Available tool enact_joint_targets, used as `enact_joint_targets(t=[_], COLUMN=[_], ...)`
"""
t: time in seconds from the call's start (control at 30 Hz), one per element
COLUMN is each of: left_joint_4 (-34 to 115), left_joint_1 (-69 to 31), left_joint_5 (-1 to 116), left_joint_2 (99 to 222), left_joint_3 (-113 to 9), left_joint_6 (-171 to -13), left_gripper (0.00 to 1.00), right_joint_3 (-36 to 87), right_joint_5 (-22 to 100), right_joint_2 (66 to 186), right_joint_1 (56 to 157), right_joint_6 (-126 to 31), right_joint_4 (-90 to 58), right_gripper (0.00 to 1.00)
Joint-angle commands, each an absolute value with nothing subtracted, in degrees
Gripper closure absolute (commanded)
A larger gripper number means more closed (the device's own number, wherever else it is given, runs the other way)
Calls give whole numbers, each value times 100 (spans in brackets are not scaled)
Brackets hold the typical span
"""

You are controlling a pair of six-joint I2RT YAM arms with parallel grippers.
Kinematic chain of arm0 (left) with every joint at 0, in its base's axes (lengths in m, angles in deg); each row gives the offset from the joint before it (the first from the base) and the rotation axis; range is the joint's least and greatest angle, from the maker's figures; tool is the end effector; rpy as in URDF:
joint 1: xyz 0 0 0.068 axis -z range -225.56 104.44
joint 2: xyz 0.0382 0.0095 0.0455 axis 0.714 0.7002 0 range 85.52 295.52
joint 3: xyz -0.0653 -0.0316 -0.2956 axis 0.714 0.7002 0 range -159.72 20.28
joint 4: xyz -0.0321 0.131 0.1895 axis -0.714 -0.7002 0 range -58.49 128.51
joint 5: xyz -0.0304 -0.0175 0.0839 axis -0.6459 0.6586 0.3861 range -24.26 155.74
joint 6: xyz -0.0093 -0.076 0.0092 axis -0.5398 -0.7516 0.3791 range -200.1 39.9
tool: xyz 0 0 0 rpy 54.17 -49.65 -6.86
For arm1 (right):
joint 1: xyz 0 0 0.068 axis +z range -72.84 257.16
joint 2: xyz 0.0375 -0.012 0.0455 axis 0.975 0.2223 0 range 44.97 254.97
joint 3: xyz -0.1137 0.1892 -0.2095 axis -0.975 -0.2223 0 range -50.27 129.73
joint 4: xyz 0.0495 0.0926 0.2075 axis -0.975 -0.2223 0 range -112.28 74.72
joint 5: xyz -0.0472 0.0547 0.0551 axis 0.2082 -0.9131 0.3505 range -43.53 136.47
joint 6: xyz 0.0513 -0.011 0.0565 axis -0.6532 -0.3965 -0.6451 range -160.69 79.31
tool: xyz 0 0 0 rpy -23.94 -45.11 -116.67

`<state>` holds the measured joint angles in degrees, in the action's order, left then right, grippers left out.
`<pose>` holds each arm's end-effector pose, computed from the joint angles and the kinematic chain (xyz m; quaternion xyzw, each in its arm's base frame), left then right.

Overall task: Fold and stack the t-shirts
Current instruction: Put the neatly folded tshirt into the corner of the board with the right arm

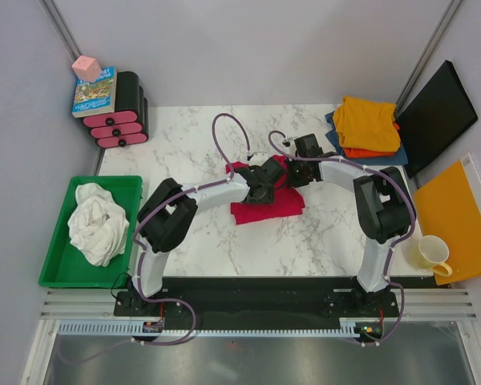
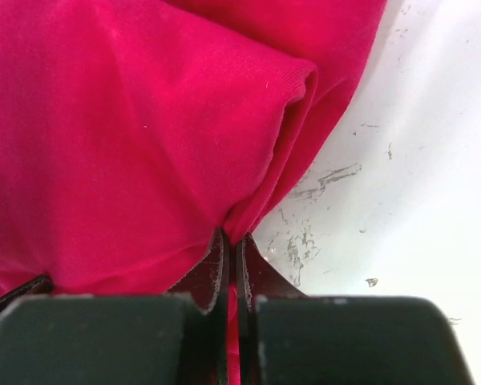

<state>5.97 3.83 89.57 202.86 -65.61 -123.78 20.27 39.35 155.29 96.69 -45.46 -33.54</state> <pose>0.2992 -0.3082 0.1960 0.0011 0.9545 -0.0214 0.2975 0.3736 0.1413 0.1827 -0.1402 0.9494 0.1162 0.2560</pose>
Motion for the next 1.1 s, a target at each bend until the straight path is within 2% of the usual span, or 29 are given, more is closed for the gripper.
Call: enact_joint_targets(t=[0.0, 0.03, 0.17, 0.47, 0.83, 1.07], left_joint_4=[502, 511, 590, 511, 239, 63], left_joint_1=[428, 436, 524, 551, 937, 1113], left_joint_5=[9157, 9219, 9544, 9747, 9878, 9869], left_joint_2=[20145, 20075, 19374, 18019, 15919, 15530], left_joint_3=[-6639, -6569, -6349, -5655, -3423, -2815], left_joint_6=[-12580, -12598, -12659, -12905, -14073, -14531], left_gripper=[27, 24, 0, 0, 0, 0], right_joint_3=[1670, 1662, 1661, 2144, 3269, 4007], right_joint_5=[4453, 4549, 4953, 5191, 5798, 5789], right_joint_2=[15765, 15634, 15255, 14921, 15008, 15280], right_joint_1=[9605, 9605, 9597, 9605, 9351, 9078], right_joint_6=[-4254, -4132, -3779, -3524, -3278, -3234], right_joint_4=[-4367, -4367, -4262, -4296, -4393, -4507], right_gripper=[100, 100, 100, 100, 100, 100])
